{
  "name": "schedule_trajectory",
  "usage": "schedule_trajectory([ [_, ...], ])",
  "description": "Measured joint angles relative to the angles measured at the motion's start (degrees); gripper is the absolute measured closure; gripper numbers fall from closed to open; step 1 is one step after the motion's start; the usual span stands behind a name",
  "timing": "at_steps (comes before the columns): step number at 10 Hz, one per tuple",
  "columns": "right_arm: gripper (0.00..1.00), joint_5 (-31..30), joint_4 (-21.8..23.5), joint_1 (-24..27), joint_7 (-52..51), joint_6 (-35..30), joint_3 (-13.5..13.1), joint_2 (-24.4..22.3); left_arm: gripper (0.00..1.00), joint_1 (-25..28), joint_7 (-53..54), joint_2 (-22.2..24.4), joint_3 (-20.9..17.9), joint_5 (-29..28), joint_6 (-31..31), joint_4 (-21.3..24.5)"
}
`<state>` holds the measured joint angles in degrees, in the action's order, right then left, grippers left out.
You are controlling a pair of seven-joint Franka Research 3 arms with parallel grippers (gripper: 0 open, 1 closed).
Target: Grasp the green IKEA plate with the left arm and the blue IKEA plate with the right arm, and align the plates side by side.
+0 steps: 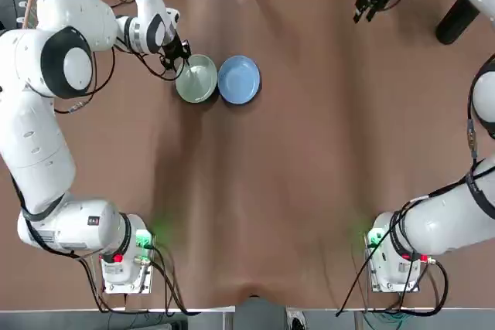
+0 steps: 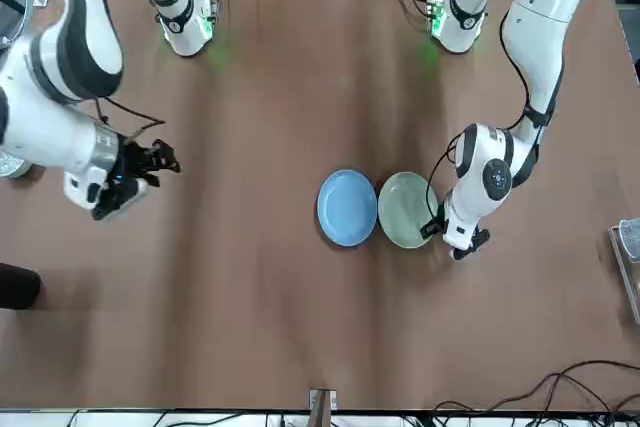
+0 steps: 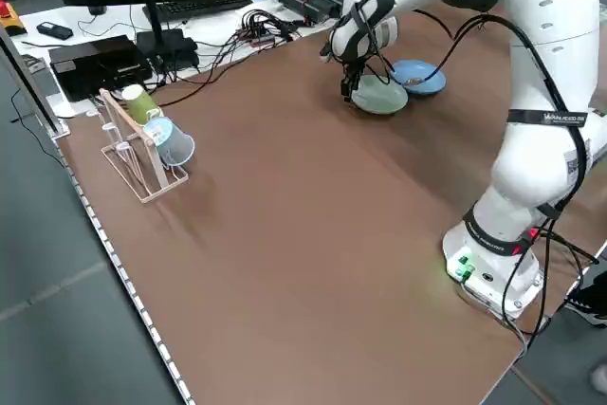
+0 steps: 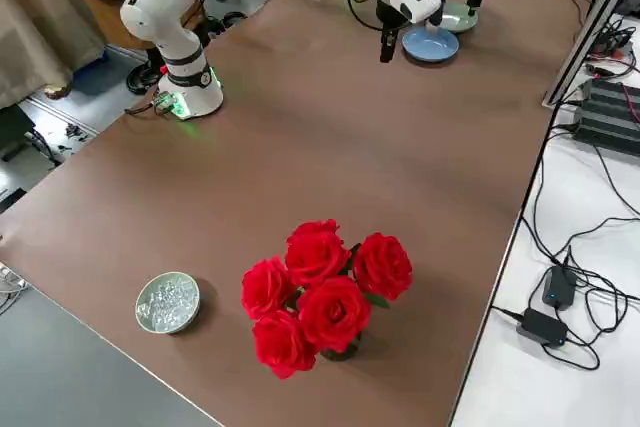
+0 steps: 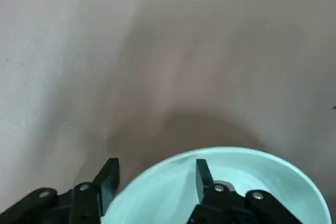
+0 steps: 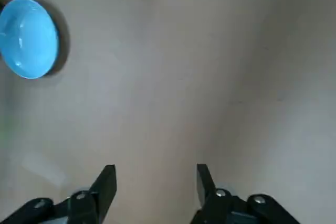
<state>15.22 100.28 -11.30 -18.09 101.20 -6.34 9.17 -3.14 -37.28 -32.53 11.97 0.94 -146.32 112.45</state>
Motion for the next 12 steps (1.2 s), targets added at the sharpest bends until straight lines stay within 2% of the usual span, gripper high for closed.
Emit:
schedule_trajectory([
  [3, 0.23, -5.26, -3.00, 0.40, 7.89, -2.90, 0.22, -1.75, 0.33, -0.02, 0.55, -0.02, 0.00, 0.00, -0.20, -0.23],
  [5, 0.19, -6.35, -5.31, 0.90, 9.68, -6.40, 0.20, -3.22, 0.33, -0.03, 1.53, -0.11, 0.00, 0.00, -0.26, -1.35],
  [8, 0.03, -6.44, -9.71, 2.92, 10.02, -11.53, 0.18, -3.85, 0.34, 0.02, 2.21, -1.10, -0.05, 0.00, -0.25, -3.05],
  [9, 0.00, -6.57, -10.74, 3.74, 11.04, -13.72, 0.16, -4.40, 0.34, 0.04, 2.26, -1.50, -0.07, 0.00, -0.24, -3.69],
  [12, 0.00, -11.52, -15.92, 5.71, 12.17, -20.73, 0.16, -5.88, 0.34, 0.02, 2.50, -1.98, -0.07, -0.20, 0.92, -4.78],
])
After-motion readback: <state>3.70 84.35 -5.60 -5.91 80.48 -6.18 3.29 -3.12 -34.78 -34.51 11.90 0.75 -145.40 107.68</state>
